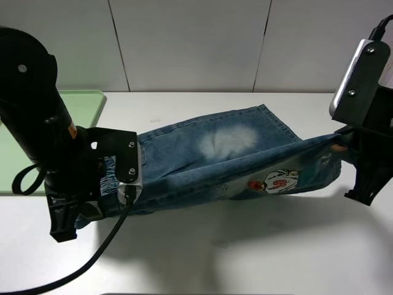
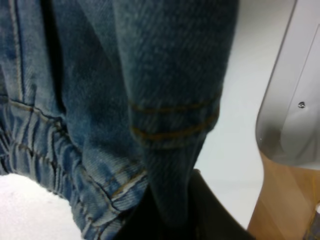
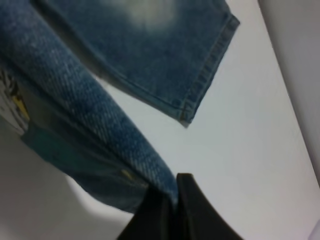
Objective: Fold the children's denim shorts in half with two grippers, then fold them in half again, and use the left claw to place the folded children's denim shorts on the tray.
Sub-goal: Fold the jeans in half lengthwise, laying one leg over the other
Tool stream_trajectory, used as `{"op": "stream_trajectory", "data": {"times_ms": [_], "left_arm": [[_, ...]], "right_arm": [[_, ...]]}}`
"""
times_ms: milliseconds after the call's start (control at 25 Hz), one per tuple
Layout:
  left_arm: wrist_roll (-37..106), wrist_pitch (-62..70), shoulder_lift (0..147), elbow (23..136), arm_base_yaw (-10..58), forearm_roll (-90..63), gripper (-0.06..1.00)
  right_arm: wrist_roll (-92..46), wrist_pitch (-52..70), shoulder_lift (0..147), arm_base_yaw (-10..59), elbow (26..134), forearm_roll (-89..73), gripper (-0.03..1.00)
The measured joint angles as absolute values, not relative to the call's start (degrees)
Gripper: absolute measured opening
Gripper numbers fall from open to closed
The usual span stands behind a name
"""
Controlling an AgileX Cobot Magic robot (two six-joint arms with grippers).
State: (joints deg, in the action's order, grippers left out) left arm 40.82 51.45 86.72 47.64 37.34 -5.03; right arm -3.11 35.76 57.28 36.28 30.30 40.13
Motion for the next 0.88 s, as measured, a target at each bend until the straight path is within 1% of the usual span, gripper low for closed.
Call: {"op": "stream_trajectory", "data": {"times_ms": [280,600,880], "left_arm": [[40.33,52.36,86.72,47.64,37.34,-4.4,0.03],[38.92,50.13,86.72,48.02,37.34,-4.4,0.03],[36.8,48.87,86.72,48.32,37.34,-4.34,0.03]], "right_arm": [[-2.61,35.82,68.69,35.38,37.8,41.57,-0.03],[-14.06,34.31,80.84,29.69,48.38,41.02,-0.03],[-17.1,31.48,89.07,27.46,55.98,39.84,-0.03]]}}
